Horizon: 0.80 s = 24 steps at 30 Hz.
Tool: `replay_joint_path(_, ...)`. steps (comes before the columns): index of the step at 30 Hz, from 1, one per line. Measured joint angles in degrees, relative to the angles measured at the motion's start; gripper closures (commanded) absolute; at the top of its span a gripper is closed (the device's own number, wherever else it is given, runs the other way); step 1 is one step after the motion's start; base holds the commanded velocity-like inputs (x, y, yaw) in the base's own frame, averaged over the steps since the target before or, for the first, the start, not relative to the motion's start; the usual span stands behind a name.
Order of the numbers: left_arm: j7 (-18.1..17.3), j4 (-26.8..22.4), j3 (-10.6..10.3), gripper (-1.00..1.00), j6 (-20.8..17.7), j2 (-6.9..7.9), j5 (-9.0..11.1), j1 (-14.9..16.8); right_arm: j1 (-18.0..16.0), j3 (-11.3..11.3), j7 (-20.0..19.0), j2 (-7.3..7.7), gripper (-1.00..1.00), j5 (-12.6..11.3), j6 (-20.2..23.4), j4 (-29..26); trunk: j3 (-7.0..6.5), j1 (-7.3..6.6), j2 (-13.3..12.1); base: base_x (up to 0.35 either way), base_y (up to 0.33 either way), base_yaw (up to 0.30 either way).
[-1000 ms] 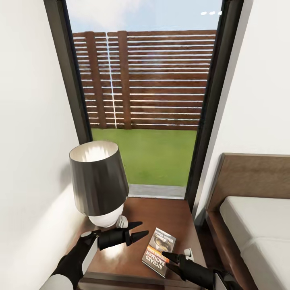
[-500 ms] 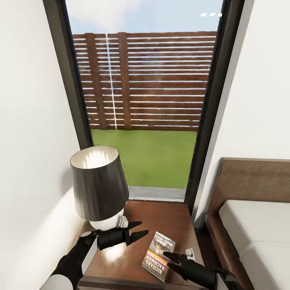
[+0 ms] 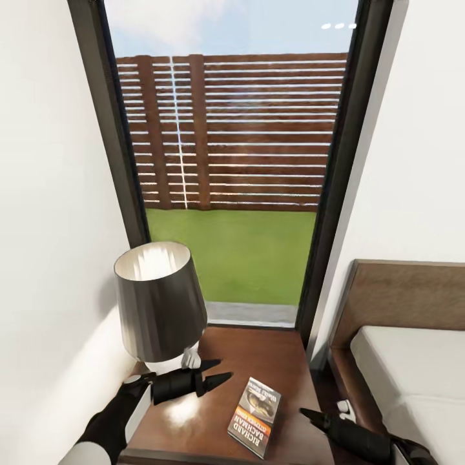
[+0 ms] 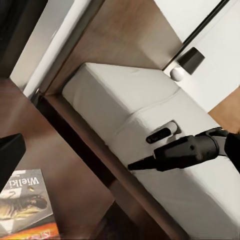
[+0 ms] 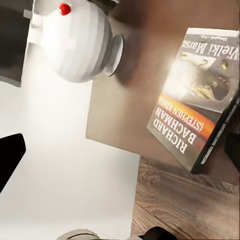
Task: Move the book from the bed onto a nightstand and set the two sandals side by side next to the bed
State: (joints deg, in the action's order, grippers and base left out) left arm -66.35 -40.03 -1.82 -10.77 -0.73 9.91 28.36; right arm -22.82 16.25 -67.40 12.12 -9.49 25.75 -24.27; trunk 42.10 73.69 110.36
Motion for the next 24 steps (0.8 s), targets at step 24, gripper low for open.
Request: replay_joint_path(24, -0.01, 19.74, 0.08, -1.0, 12.33, 4.13, 0.2, 0.0, 0.08, 0.27, -0.18, 1.49, -1.0, 0.25, -15.13, 12.65, -4.31, -5.27, -9.63, 0.0, 0.0, 0.0)
